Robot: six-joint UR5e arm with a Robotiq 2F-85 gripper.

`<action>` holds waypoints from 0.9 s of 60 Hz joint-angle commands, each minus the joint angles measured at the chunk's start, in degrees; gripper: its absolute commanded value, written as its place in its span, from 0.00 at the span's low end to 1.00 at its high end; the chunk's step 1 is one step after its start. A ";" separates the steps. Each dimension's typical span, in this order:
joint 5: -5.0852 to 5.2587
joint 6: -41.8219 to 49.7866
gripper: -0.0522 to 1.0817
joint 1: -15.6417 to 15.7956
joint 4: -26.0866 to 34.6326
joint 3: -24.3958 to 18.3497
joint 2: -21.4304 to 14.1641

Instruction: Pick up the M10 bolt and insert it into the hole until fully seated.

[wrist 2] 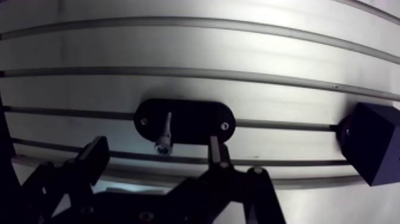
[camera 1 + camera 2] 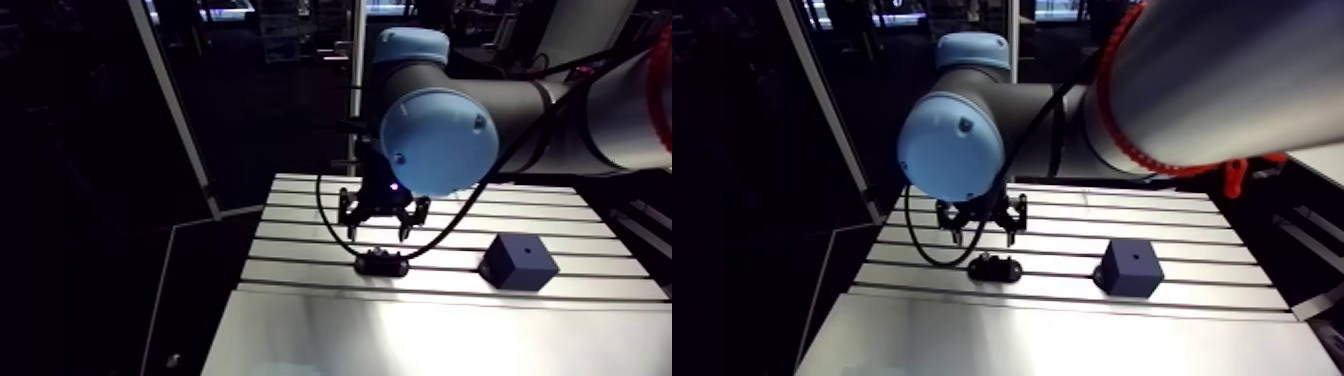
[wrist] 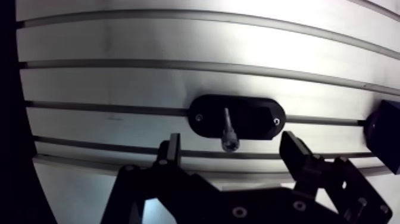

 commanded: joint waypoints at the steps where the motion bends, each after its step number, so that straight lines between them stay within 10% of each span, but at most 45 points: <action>1: -0.04 0.09 0.27 0.02 -0.55 0.12 0.31; 54: -0.20 0.19 0.43 0.20 -0.45 0.56 0.58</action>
